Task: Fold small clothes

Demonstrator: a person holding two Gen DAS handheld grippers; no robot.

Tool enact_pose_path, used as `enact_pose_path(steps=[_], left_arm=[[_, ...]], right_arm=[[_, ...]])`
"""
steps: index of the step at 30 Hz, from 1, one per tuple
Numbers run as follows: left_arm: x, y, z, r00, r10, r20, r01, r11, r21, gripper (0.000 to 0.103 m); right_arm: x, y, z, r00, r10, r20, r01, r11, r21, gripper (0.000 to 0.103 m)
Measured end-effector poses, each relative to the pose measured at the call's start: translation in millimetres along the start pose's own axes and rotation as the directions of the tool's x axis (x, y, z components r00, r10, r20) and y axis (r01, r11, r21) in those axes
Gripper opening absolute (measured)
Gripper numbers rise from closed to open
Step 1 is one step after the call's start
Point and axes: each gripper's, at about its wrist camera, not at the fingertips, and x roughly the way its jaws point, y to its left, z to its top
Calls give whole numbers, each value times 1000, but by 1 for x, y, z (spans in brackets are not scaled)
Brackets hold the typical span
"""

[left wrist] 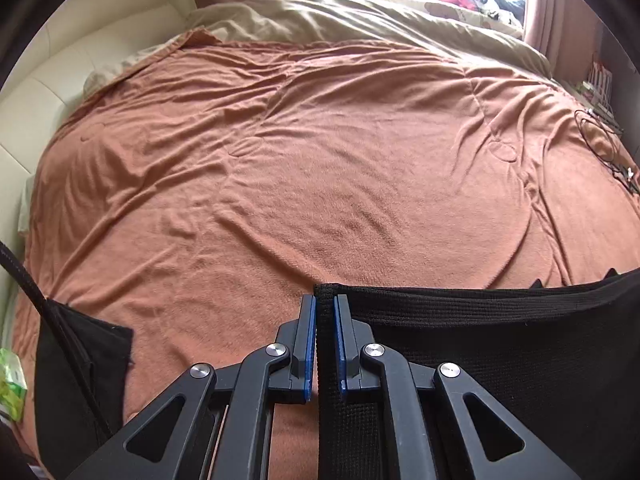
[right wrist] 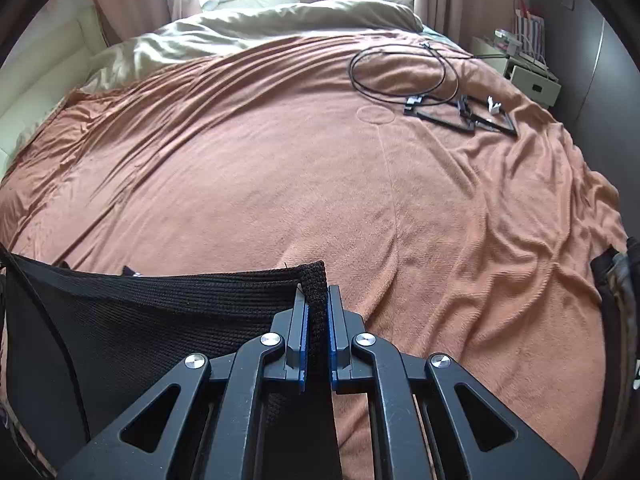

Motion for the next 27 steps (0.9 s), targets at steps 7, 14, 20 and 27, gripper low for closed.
enact_pose_path(steps=[7,14,20,27], left_arm=[[37,-7,5,999,24,-42,-24,1000,10,9],[59,-6,5,997,22,-80,-25,999,-27,14],[39,-9,1,997,-1,-73,0,1000,-15,31],[18,-19,-12,993,-76,-93,77,997,1,31]], right_arm=[[36,0,11,999,-19,-38,19,1000,-1,4],[59,-4,11,995,-65,-75,67,998,21,11],[33,-1,14,998,-70,-8,70,997,17,51],[11,9,0,1000,16,-19,-17,999,-42,51]])
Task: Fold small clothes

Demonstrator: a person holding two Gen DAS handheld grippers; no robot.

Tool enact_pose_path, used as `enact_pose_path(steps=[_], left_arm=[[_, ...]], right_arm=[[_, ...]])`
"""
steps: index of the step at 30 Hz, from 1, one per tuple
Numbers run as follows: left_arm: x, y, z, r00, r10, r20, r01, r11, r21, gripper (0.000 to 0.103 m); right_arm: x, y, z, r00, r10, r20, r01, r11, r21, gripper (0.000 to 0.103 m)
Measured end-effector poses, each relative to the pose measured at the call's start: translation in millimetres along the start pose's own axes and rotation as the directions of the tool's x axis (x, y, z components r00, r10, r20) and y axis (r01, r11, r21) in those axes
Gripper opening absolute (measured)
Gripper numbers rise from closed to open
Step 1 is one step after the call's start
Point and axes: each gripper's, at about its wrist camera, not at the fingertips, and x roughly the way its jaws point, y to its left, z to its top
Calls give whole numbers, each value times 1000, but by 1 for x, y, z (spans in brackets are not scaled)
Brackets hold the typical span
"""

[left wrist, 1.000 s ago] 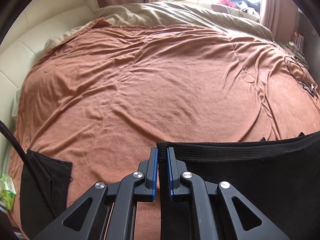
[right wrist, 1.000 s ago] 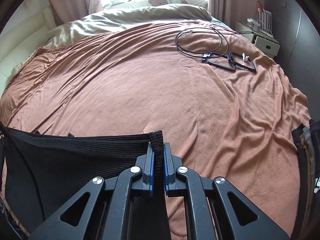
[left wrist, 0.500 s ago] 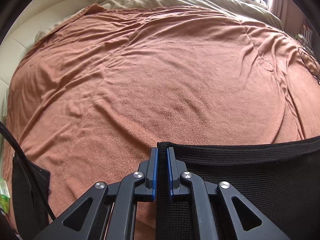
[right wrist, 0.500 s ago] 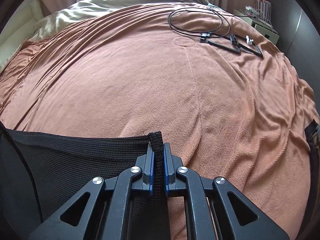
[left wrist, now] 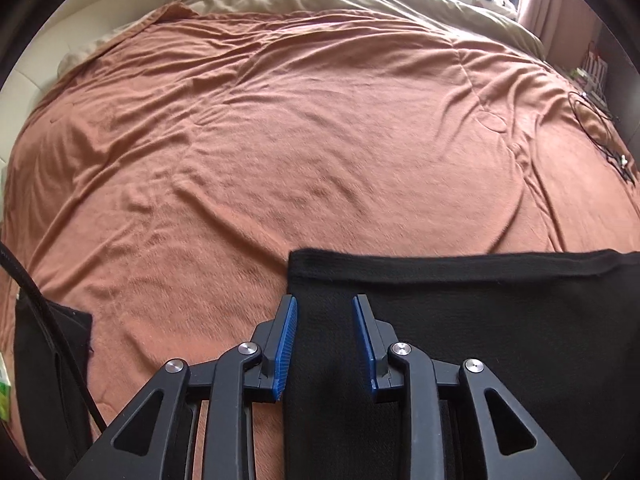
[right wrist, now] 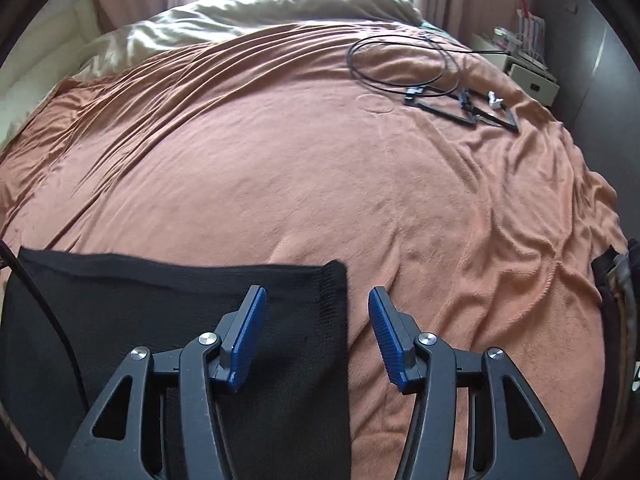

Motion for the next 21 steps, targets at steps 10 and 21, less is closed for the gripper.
enact_pose_path(steps=[10,21], left_arm=[[4,-11,-29,998,-25,-65,29,997,68,31],[20,-4,-23,998,-10,-60,12,1000,28,31]], right_arm=[[5,16,-21,992,92,-87,-101,989,-109,28],[29,-7,-9,997,-3,-81,2,1000,-12,27]])
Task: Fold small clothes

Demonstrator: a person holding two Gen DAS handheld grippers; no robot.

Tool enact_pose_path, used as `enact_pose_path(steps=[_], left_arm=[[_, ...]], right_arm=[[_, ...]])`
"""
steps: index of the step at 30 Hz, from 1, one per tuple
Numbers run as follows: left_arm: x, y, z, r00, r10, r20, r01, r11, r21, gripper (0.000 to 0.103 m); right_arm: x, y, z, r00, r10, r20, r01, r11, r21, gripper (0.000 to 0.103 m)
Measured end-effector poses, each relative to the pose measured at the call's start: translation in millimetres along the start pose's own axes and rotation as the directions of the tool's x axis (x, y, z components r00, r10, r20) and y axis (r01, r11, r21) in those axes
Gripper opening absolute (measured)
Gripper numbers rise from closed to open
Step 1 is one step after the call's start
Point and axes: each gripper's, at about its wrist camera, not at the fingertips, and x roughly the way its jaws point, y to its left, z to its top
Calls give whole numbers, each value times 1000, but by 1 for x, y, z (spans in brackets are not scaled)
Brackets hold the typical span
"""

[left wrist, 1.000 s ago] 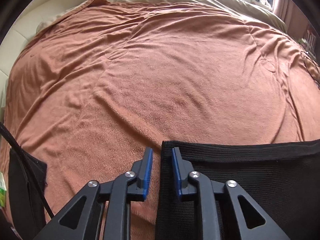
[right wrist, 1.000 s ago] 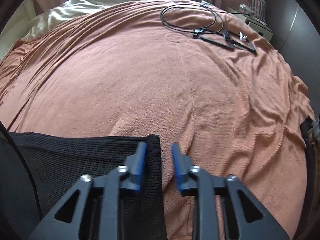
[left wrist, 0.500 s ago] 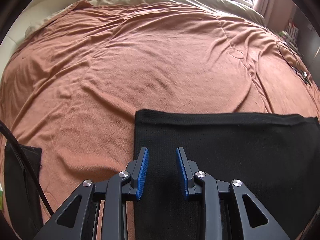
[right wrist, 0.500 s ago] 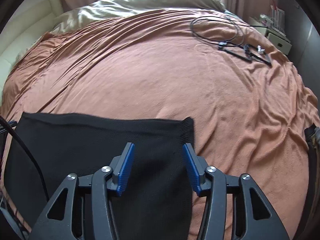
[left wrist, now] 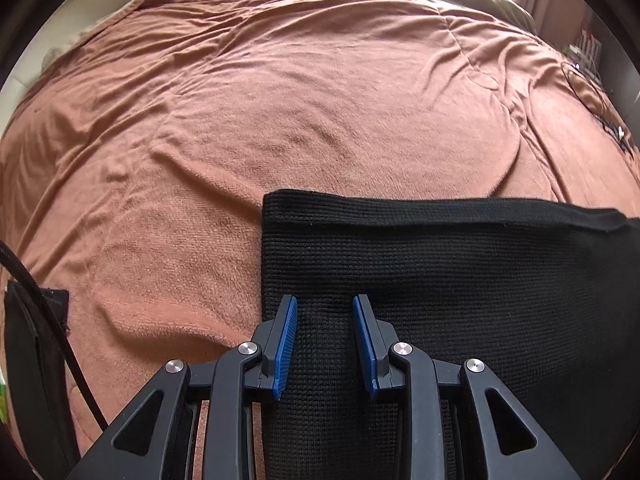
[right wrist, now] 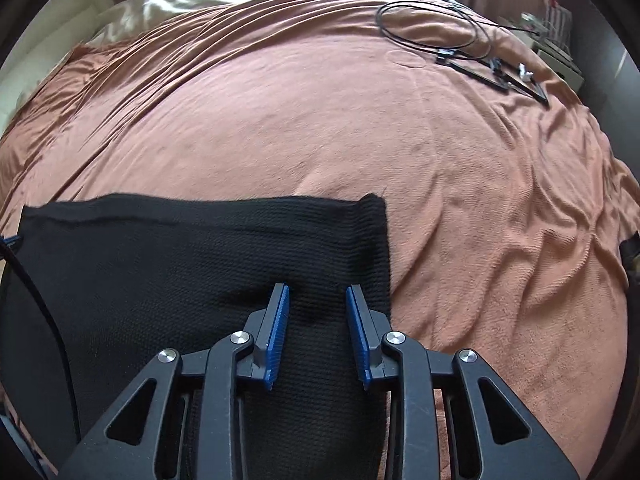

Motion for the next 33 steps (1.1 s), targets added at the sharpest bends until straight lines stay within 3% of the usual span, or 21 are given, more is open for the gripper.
enact_pose_path(steps=[10,20,33], left_arm=[[-44,-4,-25,996,-88,29,88,996,-8,31],[-72,-28,-98,989,-149,4,149,989,7,33],[-96,-26,-182,994,-113,2,113,993,-45,33]], right_arm=[[-45,7,-23,999,54,-2,-54,998,-16,27],[-69,33,-72,991,122,-61,-126,990,-59,31],[-90,39,-143,987,134,-87,-141,986,-85,32]])
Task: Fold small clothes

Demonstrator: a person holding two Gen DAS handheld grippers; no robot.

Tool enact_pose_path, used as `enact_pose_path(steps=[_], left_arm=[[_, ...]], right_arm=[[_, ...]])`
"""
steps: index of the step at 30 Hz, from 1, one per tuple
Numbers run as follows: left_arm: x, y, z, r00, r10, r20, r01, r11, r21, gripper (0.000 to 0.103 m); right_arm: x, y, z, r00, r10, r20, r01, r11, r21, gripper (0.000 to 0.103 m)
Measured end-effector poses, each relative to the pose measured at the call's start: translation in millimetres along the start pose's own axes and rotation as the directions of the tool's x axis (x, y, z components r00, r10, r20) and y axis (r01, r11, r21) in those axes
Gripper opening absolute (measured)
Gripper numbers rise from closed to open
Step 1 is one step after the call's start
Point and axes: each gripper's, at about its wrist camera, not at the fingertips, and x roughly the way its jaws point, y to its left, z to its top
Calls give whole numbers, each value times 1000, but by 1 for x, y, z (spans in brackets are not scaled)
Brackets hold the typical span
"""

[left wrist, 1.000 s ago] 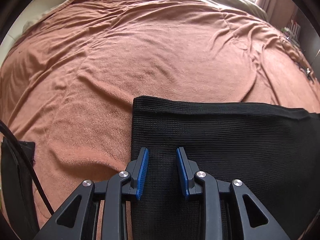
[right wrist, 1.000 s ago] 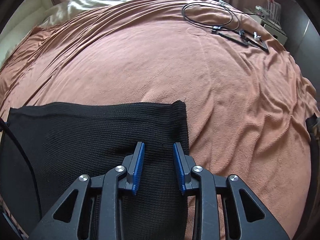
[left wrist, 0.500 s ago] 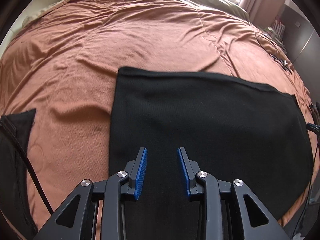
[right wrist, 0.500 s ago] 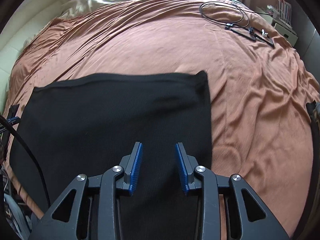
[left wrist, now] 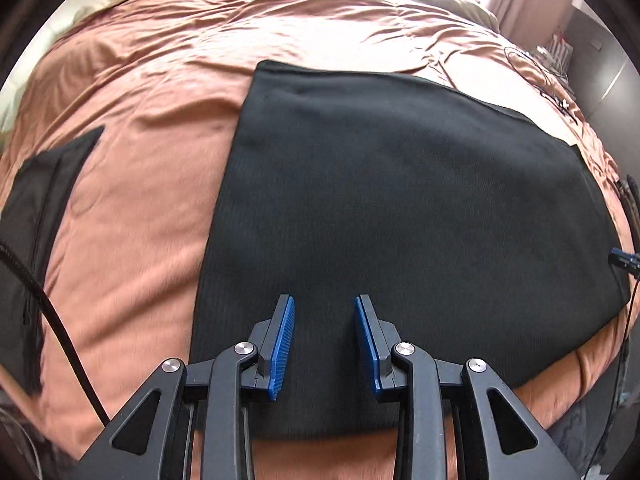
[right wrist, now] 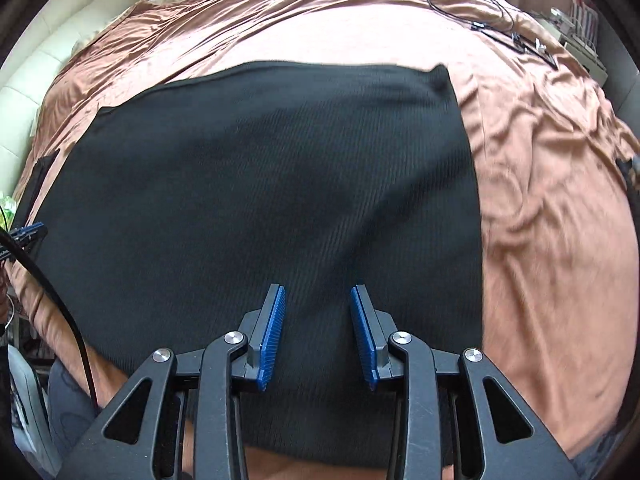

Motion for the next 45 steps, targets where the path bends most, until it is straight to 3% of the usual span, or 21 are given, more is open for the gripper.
enact_pose_path(steps=[6,13,17,22,28,33,37,41,45], left_arm=[[-7,8,-23,999,50,-7,-50,998,-35,33],[-19,30,-41,999,44,-1,-44,995,-89,33],[-31,45,-48,1000,19,5,-18,990,-142,33],[-53,65,-51,997,-21,73,38,972,-233,33],[-50,80,-57,992,-87,92,113,934,-340,33],[-35,81,-60,991,-102,84,127,911,-391,33],[-26,83,-66,989,-127,73,146,896,-418,34],[-23,86,-67,981,-162,107,193,865,-463,47],[-18,84,-61,979,-163,127,204,853,-481,48]], right_arm=[[-15,-3,-32,999,-2,39,1,1000,26,33],[-29,-16,-68,999,2,48,-7,996,90,33],[-43,-27,-80,998,25,59,-33,990,138,33],[-63,-47,-97,990,80,112,-104,968,227,33],[-61,-76,-120,960,201,196,-262,889,376,33],[-53,-100,-142,917,277,288,-390,778,493,33],[-43,-107,-154,893,302,333,-443,721,534,33],[-36,-116,-164,867,315,386,-492,661,566,33],[-30,-120,-173,850,304,429,-520,612,595,32]])
